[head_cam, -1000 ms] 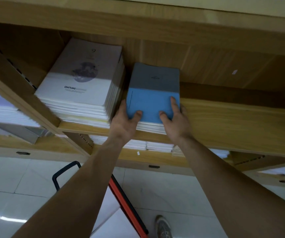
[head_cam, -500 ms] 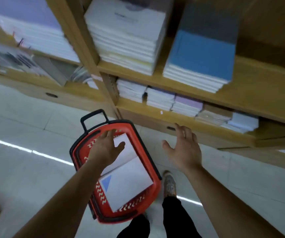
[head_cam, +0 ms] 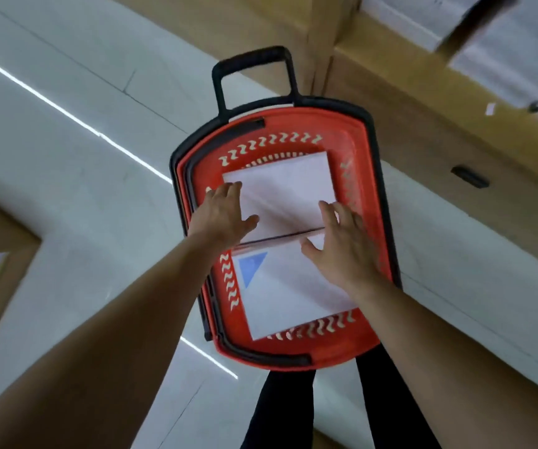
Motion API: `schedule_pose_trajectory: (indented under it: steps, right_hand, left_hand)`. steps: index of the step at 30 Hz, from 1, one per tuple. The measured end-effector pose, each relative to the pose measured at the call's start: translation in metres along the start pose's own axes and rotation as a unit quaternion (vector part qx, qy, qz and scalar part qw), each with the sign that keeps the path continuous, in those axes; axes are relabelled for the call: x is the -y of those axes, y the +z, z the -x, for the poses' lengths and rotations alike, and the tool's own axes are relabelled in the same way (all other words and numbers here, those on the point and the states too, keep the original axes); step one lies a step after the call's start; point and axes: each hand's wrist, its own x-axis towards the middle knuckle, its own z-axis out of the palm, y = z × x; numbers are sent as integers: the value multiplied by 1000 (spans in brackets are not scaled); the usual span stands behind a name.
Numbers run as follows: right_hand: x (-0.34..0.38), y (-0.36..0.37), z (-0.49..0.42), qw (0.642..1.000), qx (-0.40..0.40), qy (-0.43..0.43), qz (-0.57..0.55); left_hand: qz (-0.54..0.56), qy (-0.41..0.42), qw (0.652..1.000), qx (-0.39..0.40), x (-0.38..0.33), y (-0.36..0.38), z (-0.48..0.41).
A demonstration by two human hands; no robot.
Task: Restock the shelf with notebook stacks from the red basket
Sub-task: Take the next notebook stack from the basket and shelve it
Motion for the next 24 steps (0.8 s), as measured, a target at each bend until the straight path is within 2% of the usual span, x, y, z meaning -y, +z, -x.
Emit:
schedule_pose_trajectory:
  steps: [9,13,19,24]
  right_hand:
    - [-24,107,-68,997,-55,-3,60]
    - [-29,121,-70,991,-117,-16,62]
    - [-35,132,-73,986,-155,-30,57]
    - [-37,136,-73,981,-181,-32,60]
  left_hand:
    - [19,34,998,-49,18,68,-109]
    - [5,67,997,-49,15,81,-137]
    - [-33,95,995,-20,11,84,-162]
    - [-14,98,995,-5,13,85,-174]
